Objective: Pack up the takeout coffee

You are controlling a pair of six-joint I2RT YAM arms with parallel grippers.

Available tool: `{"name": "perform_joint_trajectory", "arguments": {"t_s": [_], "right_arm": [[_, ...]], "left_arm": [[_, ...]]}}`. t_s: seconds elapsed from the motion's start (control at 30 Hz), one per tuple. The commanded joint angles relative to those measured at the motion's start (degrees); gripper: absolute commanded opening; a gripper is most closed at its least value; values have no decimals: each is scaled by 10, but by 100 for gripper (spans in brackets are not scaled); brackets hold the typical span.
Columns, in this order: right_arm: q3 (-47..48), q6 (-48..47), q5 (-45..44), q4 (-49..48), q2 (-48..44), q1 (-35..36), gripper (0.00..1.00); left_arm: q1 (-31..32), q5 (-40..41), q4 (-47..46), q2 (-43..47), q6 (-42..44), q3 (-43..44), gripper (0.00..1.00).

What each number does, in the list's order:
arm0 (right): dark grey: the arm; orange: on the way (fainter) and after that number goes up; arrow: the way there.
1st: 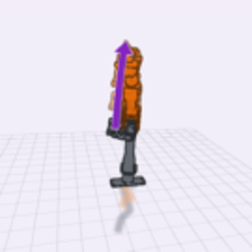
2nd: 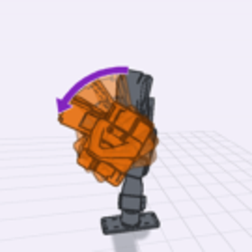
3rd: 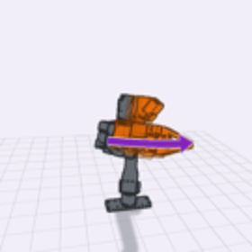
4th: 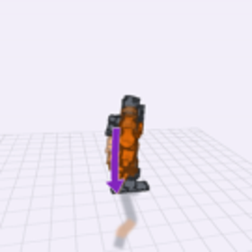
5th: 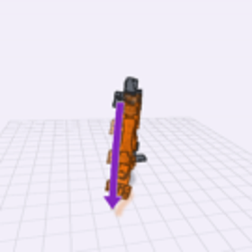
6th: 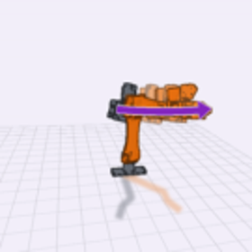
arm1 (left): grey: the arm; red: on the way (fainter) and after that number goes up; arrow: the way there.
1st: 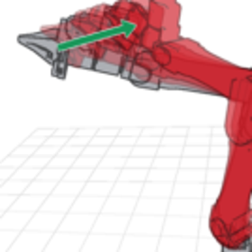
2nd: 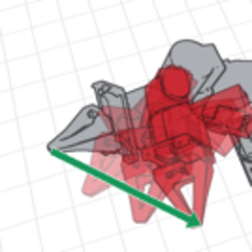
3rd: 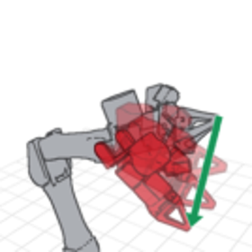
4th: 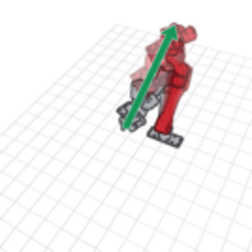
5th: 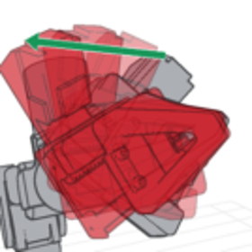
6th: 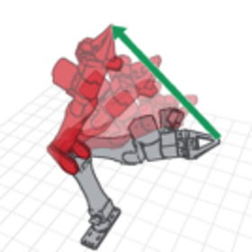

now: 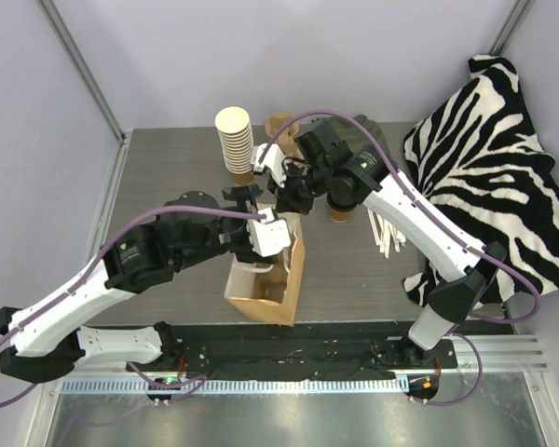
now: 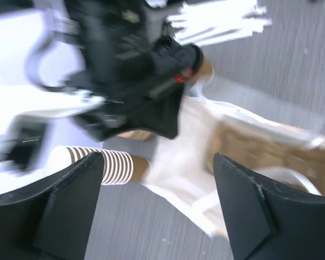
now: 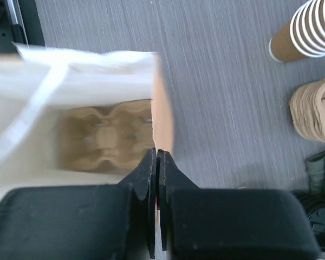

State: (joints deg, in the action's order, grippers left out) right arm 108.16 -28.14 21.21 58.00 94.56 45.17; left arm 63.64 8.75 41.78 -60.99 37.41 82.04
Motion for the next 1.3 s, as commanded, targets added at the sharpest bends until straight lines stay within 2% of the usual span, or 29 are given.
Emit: {"name": "perform_joint_trajectory", "arguments": {"t_s": [0.0, 0.23, 0.4, 0.67, 0.83, 0.93, 1.17, 1.23, 1.27], "right_arm": [[11, -10, -12, 7, 6, -10, 1], [-19, -10, -4, -17, -3, -36, 1], [-51, 0, -18, -60, -18, -44, 1], [-103, 141, -73, -140, -39, -88, 1], [-169, 207, -90, -187, -77, -103, 1], [-193, 237, -114, -220, -89, -105, 1], [-198, 320, -172, -234, -110, -112, 1], [-204, 337, -175, -240, -121, -112, 1], [-211, 338, -171, -244, -129, -112, 1]], "left_arm": [[-1, 9, -28, 1, -49, 69, 90], [-4, 98, -33, 8, -73, 91, 94], [-18, 123, -1, 28, -118, 80, 95], [-189, 8, 93, 25, -191, 91, 96], [-293, -69, 146, 3, -239, 120, 96], [-332, -114, 148, -2, -272, 110, 96], [-374, -165, 80, 24, -328, -4, 96], [-418, -200, 63, 9, -354, -11, 96], [-435, -250, 61, -2, -371, -11, 96]]}}
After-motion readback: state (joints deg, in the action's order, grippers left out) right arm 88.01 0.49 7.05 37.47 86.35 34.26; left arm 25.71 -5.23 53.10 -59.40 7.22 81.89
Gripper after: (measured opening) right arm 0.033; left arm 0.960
